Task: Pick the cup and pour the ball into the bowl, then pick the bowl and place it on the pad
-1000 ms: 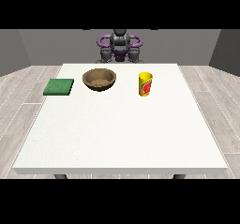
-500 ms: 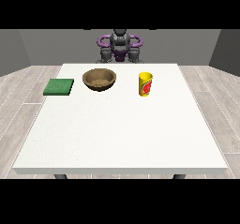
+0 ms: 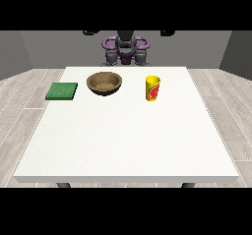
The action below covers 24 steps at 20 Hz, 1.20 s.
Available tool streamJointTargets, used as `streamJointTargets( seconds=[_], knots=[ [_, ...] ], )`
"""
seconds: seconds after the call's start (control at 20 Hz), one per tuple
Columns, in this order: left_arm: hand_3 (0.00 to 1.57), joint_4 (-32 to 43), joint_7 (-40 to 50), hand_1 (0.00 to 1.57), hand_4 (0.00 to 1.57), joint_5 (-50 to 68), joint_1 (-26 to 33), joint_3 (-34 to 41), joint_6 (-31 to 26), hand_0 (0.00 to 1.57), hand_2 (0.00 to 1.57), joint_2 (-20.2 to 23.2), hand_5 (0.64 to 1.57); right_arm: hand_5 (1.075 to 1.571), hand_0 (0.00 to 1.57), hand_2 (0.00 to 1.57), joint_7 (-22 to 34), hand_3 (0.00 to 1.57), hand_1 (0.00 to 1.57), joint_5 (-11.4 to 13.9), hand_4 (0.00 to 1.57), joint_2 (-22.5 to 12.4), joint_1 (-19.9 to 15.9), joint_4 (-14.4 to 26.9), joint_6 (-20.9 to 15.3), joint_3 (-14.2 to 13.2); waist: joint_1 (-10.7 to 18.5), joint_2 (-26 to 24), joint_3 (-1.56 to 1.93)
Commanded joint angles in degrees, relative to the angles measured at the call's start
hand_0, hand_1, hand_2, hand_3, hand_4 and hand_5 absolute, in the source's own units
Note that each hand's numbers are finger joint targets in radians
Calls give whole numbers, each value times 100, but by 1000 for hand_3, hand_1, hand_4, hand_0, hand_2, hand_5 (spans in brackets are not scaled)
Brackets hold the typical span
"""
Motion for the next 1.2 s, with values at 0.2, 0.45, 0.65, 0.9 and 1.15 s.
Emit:
streamJointTargets(
  seconds=[0.2, 0.45, 0.65, 0.9, 1.15],
  knots=[
    [0, 1297, -1312, 0, 0, -560, -597, 436, -9, 0, 0, 475, 1443, 1568, 0, 0, -195, 0, 0, -466, 0, -192, -294, -400, 657, -445, -502, 855, 0],
    [0, 2166, -2577, 0, 0, -673, -98, 465, -70, 0, 0, 141, 1417, 1569, 0, 0, -217, 0, 0, -379, 0, -259, -335, -695, 674, -584, -533, 1157, -3],
    [0, 2971, -3064, 0, 0, -579, -338, 790, -191, 0, 0, 401, 1400, 1567, 0, 0, -414, 0, 0, -674, 0, -511, -7, -903, 1046, -937, -680, 1183, -1],
    [0, 3814, -4007, 0, 0, -748, -35, 697, -403, 0, 0, 320, 1417, 1569, 0, 0, -251, 0, 0, -924, 0, -596, 222, -1061, 1249, -1229, -570, 1038, -1],
    [0, 4815, -4426, 0, 0, -691, -707, 820, -432, 0, 0, 385, 1443, 1567, 0, 0, -285, 0, 0, -765, 0, -545, 200, -1153, 1275, -1261, -631, 1160, -2]
  ],
)
